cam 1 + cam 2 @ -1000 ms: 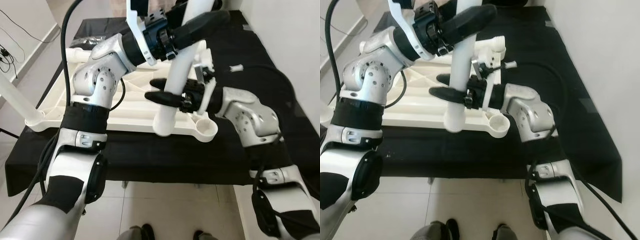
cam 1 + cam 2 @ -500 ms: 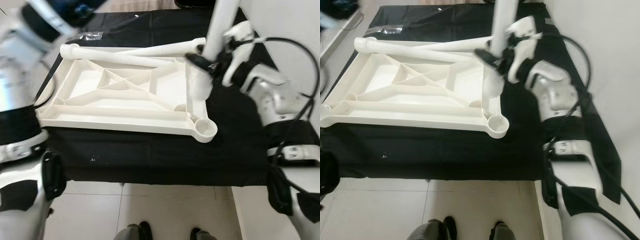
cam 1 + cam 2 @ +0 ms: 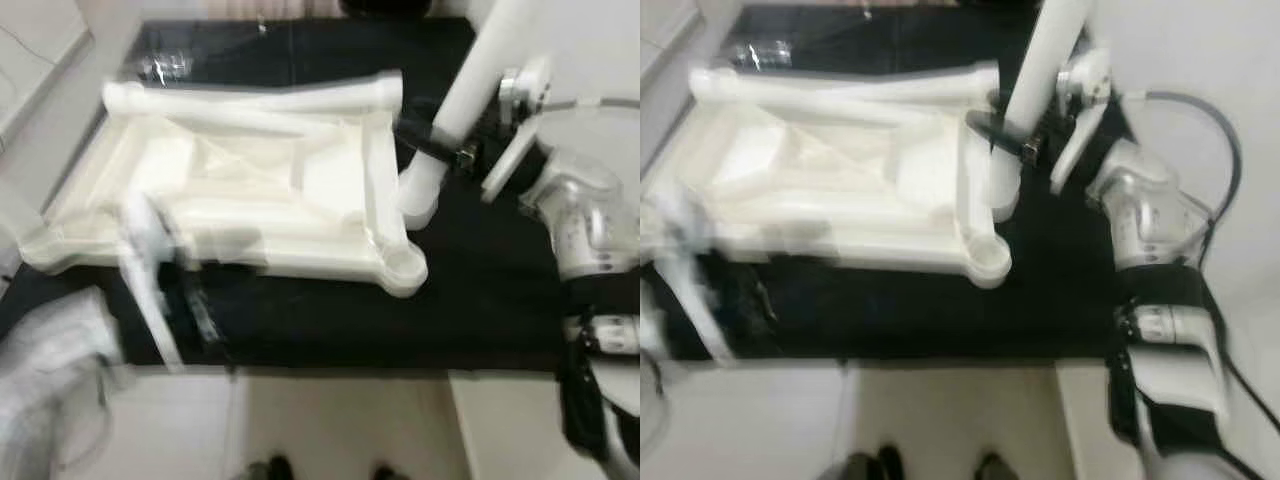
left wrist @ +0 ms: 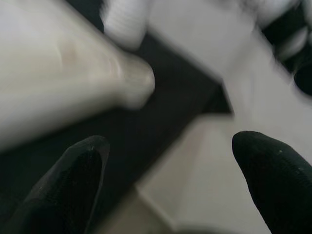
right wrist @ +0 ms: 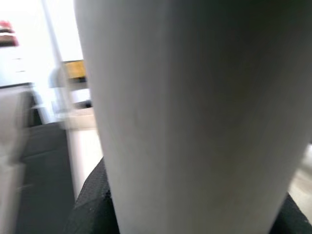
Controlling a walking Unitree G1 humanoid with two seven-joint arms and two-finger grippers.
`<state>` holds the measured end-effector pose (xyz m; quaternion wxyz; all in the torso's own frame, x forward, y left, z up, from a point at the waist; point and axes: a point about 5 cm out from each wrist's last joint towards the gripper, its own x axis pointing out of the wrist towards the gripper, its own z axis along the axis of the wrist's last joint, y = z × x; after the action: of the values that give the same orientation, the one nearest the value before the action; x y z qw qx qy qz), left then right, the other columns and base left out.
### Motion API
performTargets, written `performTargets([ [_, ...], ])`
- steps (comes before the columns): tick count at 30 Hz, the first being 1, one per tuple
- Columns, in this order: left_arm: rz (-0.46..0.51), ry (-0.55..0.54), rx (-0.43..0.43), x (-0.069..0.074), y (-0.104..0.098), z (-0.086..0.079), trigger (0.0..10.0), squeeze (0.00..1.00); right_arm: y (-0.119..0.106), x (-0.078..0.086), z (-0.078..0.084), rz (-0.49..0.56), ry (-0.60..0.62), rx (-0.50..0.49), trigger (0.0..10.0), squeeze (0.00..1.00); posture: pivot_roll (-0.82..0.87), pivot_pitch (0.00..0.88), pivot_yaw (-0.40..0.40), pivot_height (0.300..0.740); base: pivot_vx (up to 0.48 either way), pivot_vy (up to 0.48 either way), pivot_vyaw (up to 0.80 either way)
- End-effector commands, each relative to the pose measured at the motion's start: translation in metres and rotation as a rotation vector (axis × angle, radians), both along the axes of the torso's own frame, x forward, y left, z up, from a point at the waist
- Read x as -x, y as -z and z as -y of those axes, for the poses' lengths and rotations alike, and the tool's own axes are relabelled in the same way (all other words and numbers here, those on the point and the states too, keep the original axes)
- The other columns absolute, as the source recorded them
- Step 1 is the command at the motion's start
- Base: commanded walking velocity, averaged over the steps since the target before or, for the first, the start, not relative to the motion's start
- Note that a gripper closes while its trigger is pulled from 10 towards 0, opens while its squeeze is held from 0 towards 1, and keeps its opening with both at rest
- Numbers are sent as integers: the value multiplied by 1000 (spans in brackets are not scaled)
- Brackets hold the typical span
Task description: Building children table
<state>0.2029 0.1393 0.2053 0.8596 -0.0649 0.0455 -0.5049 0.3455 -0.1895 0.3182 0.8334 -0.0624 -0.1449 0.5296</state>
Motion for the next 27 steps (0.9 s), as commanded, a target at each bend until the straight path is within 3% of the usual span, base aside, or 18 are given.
performTargets([
  [1, 11, -14, -21, 17, 0, 18, 10000, 0, -1, 9, -6, -3, -133, -3, 10000, 0, -4, 327, 18, 740, 0, 0, 0],
  [4, 0, -28, -28, 22, 3, 22, 10000, 0, 0, 12, -7, -10, -166, -3, 10000, 0, -2, 330, 18, 740, 0, 0, 0],
  [7, -5, -59, -89, 34, 9, 26, 10000, 0, 4, 15, -11, -19, -227, 6, 10000, 0, 8, 356, 23, 740, 0, 0, 0],
  [11, 65, -127, -233, 54, 22, 26, 10000, 0, 9, 17, -11, -43, -313, 22, 10000, 0, 21, 385, 30, 740, 0, 0, 0],
  [14, 134, -182, -284, 54, 19, 21, 10000, 0, 10, 17, -11, -45, -330, 38, 10000, 0, 24, 387, 31, 740, 0, 0, 0],
  [15, 256, -270, -363, 53, 18, 13, 10000, 0, 8, 18, -11, -35, -342, 35, 10000, 0, 41, 402, 40, 740, 0, 0, 0],
  [17, 322, -309, -401, 53, 17, 8, 10000, 0, 5, 18, -12, -22, -345, 26, 10000, 0, 43, 405, 44, 740, 0, 0, 0],
  [27, 426, -412, -504, 62, 17, 4, 10000, 0, -3, 21, -8, 39, -334, 38, 10000, 0, 82, 427, 68, 740, 0, 0, 0],
])
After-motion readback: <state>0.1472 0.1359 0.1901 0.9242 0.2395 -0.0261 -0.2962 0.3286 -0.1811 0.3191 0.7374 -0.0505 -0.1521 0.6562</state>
